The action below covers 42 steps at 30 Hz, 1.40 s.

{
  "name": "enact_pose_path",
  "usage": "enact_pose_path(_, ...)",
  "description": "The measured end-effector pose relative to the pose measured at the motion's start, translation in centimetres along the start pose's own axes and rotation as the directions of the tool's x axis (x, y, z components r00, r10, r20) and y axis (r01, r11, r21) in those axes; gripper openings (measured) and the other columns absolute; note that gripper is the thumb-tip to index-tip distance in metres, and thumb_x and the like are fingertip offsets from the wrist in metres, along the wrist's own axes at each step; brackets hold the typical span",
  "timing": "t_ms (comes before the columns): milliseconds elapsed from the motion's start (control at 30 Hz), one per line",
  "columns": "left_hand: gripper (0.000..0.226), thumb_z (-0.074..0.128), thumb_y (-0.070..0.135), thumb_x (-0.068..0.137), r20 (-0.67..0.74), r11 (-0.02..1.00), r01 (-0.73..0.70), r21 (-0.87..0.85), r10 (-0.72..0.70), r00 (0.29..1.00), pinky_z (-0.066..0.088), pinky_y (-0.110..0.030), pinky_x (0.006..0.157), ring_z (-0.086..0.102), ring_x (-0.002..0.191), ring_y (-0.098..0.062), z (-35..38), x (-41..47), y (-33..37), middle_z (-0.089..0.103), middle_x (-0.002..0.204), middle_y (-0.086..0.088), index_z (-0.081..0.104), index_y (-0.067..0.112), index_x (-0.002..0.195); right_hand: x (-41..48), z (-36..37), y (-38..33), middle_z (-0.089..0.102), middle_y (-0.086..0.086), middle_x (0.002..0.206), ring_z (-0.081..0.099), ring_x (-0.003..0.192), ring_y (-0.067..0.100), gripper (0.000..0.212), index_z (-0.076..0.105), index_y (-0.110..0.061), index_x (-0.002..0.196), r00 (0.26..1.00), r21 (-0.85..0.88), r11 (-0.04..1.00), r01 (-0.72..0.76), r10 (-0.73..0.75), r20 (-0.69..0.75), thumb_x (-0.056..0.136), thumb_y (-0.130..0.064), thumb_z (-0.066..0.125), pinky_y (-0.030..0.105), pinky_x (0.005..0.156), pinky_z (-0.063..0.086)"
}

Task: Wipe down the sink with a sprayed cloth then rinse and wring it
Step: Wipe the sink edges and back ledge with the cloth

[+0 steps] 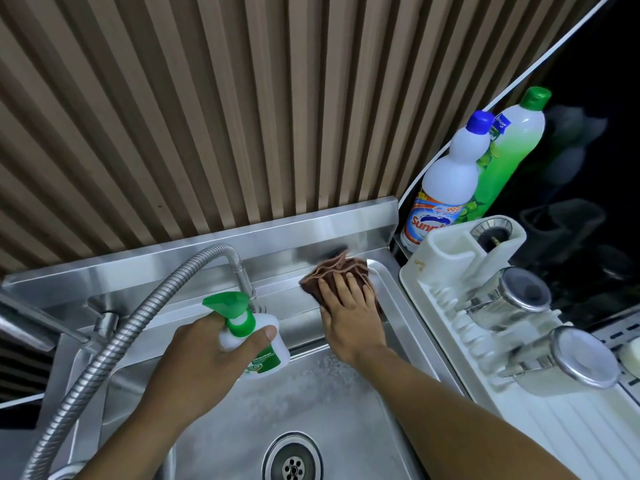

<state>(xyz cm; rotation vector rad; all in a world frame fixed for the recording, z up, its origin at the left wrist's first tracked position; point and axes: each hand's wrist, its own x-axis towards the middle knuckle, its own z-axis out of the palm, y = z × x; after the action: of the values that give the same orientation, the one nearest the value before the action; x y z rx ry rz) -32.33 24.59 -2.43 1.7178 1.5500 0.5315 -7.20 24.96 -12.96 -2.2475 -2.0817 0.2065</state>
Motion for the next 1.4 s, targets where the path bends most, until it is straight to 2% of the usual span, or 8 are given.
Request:
enact_pose_path(167, 0.038, 0.069, 0.072, 0.073, -0.015, 1.0, -0.005, 0.025, 0.006, 1.0, 0.06, -0.039, 0.073, 0.071, 0.074, -0.009, 0.4, 0.1, 0.2, 0.073, 0.078, 0.022, 0.072, 0.039, 0.089, 1.0, -0.3, 0.6, 0.009, 0.004, 0.167, 0.001, 0.153, 0.026, 0.056, 0.011, -0.029, 0.159, 0.999, 0.016, 0.999, -0.038, 0.038, 0.006, 0.105, -0.044, 0.017, 0.045, 0.122, -0.009)
enact_pose_path(367, 0.051, 0.06, 0.083, 0.066, -0.029, 0.998, -0.024, 0.051, 0.025, 0.999, 0.059, -0.037, 0.072, 0.069, 0.072, -0.011, -0.3, -0.2, -0.5, 0.072, 0.075, 0.022, 0.07, 0.04, 0.089, 2.8, -1.5, 2.6, 0.0, 0.012, 0.167, -0.004, 0.153, 0.028, 0.062, 0.001, -0.016, 0.159, 0.971, 0.024, 0.971, -0.238, 0.237, 0.043, 0.105, -0.041, 0.017, 0.045, 0.124, -0.003)
enact_pose_path(600, 0.05, 0.062, 0.081, 0.068, -0.034, 1.0, -0.016, 0.012, 0.016, 0.999, 0.061, -0.039, 0.072, 0.07, 0.079, -0.004, -0.8, -0.6, -1.4, 0.072, 0.082, 0.025, 0.072, 0.037, 0.09, 4.2, -1.5, 1.1, 0.007, 0.016, 0.166, 0.001, 0.152, 0.034, 0.062, 0.011, -0.012, 0.158, 0.904, 0.086, 0.902, -0.423, 0.427, -0.024, 0.104, -0.04, 0.021, 0.048, 0.123, -0.001)
enact_pose_path(800, 0.052, 0.062, 0.084, 0.064, -0.022, 0.999, -0.006, -0.039, 0.005, 1.0, 0.062, -0.042, 0.073, 0.072, 0.084, -0.008, -0.9, -0.8, -1.5, 0.074, 0.084, 0.022, 0.07, 0.042, 0.094, 1.9, 0.1, -4.6, 0.012, 0.011, 0.166, 0.003, 0.153, 0.031, 0.059, 0.011, -0.024, 0.159, 0.996, 0.081, 0.993, -0.085, 0.088, -0.034, 0.104, -0.043, 0.018, 0.048, 0.122, -0.005)
enact_pose_path(1000, 0.052, 0.064, 0.082, 0.065, -0.011, 0.999, -0.01, -0.052, 0.01, 1.0, 0.062, -0.043, 0.074, 0.073, 0.084, -0.009, -1.3, -1.1, -1.4, 0.075, 0.085, 0.019, 0.07, 0.041, 0.096, 1.5, 0.2, -7.3, 0.017, 0.001, 0.165, 0.004, 0.152, 0.035, 0.053, 0.021, -0.036, 0.156, 0.99, 0.026, 0.99, 0.142, -0.143, 0.018, 0.104, -0.044, 0.025, 0.06, 0.119, -0.005)
enact_pose_path(1133, 0.045, 0.06, 0.082, 0.064, -0.016, 1.0, -0.023, -0.017, 0.023, 1.0, 0.061, -0.042, 0.072, 0.072, 0.078, -0.006, -1.2, -1.3, -1.0, 0.074, 0.08, 0.02, 0.066, 0.048, 0.094, 1.7, -0.2, -6.5, 0.011, 0.001, 0.167, -0.003, 0.153, 0.03, 0.056, 0.013, -0.029, 0.159, 0.975, 0.0, 0.977, 0.214, -0.214, 0.064, 0.105, -0.045, 0.02, 0.053, 0.12, -0.006)
enact_pose_path(1233, 0.046, 0.061, 0.082, 0.063, -0.017, 0.999, -0.007, -0.031, 0.006, 1.0, 0.062, -0.041, 0.073, 0.072, 0.081, -0.007, -1.0, -1.3, -0.8, 0.074, 0.081, 0.021, 0.067, 0.049, 0.094, 1.7, -0.8, -4.3, 0.001, 0.013, 0.167, -0.006, 0.153, 0.034, 0.061, 0.0, -0.019, 0.159, 0.998, 0.033, 0.999, -0.026, 0.024, 0.057, 0.105, -0.044, 0.014, 0.047, 0.119, -0.011)
enact_pose_path(1400, 0.055, 0.061, 0.084, 0.063, -0.027, 1.0, 0.015, -0.024, -0.016, 1.0, 0.062, -0.04, 0.072, 0.071, 0.082, -0.006, -1.0, -1.3, -0.7, 0.073, 0.082, 0.022, 0.071, 0.039, 0.093, 3.9, -2.9, -0.2, 0.004, 0.022, 0.164, 0.0, 0.152, 0.038, 0.066, 0.004, -0.006, 0.158, 0.898, 0.069, 0.897, -0.436, 0.429, 0.1, 0.104, -0.042, 0.014, 0.051, 0.123, 0.002)
